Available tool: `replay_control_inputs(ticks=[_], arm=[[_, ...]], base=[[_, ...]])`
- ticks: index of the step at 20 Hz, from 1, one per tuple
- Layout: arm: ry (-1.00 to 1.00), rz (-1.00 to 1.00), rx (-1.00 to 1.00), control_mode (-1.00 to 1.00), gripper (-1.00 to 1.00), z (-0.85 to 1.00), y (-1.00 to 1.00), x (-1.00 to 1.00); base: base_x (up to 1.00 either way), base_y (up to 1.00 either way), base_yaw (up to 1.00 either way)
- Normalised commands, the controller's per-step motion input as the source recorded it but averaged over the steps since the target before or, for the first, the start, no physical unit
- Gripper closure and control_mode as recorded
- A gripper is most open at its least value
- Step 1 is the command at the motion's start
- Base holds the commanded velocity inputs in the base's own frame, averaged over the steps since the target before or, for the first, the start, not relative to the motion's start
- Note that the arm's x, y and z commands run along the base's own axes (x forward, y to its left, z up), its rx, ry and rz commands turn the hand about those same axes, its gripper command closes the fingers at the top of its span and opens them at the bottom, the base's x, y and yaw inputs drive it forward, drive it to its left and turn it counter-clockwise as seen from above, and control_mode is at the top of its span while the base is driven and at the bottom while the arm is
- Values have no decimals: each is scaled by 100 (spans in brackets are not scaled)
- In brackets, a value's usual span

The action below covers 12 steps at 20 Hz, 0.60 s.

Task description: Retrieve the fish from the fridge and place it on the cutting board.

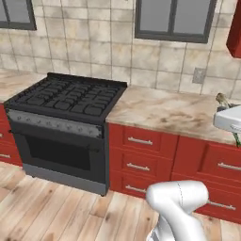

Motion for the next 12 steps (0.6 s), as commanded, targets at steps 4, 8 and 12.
replay_control_inputs(ticks=[4,8,12], arm=[[0,0,0,100,100,0,0,0],[0,0,0,100,100,0,0,0],[0,0,0,100,100,0,0,0]], base=[[-18,54,78],[-14,68,75],[18,83,62]])
